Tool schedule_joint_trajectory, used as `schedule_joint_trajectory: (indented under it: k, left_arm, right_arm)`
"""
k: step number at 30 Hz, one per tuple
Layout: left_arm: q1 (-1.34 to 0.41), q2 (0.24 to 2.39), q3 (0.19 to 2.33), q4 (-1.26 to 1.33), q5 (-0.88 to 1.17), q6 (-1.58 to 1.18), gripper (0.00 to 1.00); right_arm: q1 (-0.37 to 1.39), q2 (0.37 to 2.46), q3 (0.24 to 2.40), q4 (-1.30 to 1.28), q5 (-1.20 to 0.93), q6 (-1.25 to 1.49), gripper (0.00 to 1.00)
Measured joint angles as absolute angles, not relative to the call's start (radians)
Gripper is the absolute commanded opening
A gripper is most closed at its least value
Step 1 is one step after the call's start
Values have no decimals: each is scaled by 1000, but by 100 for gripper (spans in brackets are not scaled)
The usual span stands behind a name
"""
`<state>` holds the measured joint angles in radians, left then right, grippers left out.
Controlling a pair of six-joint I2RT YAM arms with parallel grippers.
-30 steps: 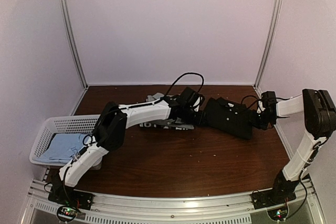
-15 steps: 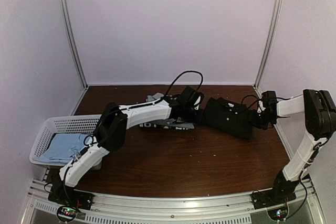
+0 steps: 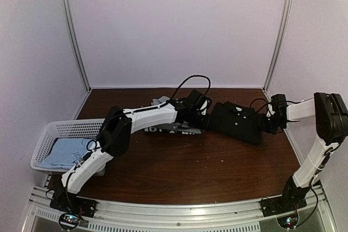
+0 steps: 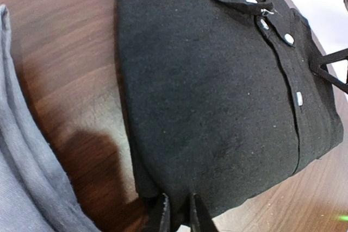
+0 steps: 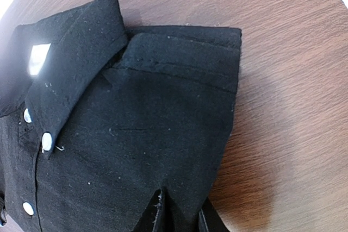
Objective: Fold and stack the long sleeve shirts
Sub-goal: Move the square-folded shirt to the center of the board.
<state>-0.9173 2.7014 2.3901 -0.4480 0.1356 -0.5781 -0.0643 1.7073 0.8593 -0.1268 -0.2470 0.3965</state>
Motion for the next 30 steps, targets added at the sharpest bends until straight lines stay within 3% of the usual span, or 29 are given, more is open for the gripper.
schedule_joint_trajectory:
  k: [7,14,24,26,30]
  left_arm:
    - [-918,2700,2387,-451,206,-582,0]
    - [-932,2640,2286,-475,302,-566,0]
    - [-997,2432,2027,-503,439,-502,0]
    - [-1010,2392,1971,-508,455,-488,5]
    - [-1027,2333,1871,-512,451,-482,28]
  right_arm:
    - [-64,1707,859,-127,-247,397,19]
    - [-64,1682,836,-126,-250,400,19]
    - [-64,1477,665,-154,-291,427,24]
    - [-64,1419,622,-159,-303,438,34]
    - [-63,1327,556,-163,-324,451,46]
